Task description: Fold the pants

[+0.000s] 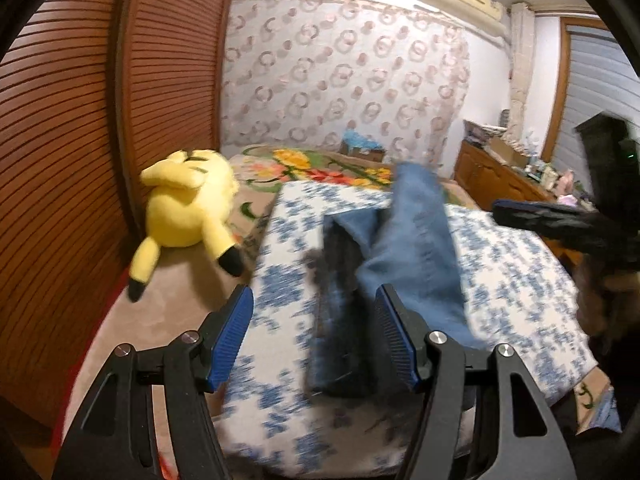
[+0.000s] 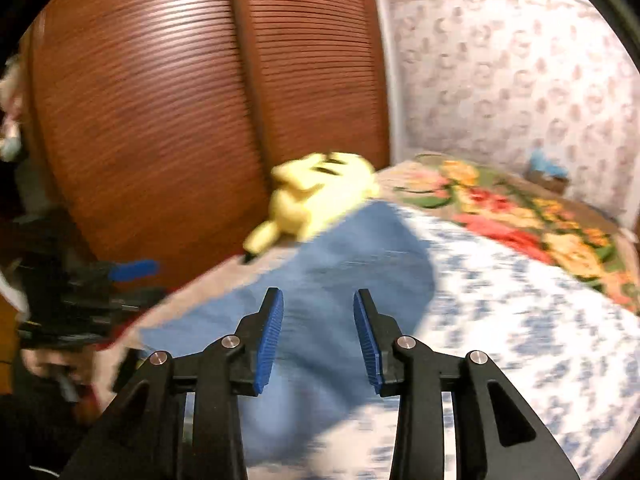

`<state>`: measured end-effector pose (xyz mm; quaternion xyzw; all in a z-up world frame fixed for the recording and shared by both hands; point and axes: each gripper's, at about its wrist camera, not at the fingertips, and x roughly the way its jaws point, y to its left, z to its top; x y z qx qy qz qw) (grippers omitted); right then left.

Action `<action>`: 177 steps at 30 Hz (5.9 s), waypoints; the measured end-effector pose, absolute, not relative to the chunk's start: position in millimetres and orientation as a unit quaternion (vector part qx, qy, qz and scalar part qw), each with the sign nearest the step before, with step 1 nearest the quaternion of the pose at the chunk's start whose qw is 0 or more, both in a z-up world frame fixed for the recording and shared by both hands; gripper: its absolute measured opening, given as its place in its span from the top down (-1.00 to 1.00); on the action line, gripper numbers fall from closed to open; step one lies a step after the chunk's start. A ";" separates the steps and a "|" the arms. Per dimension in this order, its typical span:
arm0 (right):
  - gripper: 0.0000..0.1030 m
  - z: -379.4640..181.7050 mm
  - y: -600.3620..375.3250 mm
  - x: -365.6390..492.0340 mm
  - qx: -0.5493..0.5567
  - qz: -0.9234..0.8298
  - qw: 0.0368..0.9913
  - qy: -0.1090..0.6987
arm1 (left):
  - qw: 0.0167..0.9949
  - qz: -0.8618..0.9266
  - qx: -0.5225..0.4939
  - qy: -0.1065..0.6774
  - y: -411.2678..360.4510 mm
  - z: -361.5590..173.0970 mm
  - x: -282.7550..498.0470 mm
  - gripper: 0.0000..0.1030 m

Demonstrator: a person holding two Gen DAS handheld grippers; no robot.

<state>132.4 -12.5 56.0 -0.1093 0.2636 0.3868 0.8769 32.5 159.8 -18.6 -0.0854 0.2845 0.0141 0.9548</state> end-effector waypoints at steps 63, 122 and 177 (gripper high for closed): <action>0.29 -7.3 122.1 442.1 -0.052 0.345 0.874 0.339 | 0.937 -0.029 -0.103 0.332 199.7 -34.5 215.9 0.71; -0.02 41.8 -74.0 154.5 -0.039 0.251 0.938 0.238 | 0.958 -0.048 -0.023 0.282 55.8 24.2 131.1 -0.84; -0.55 70.1 -130.8 15.2 -0.014 0.148 0.974 0.171 | 0.970 -0.050 -0.013 0.238 -12.1 66.5 76.5 -0.85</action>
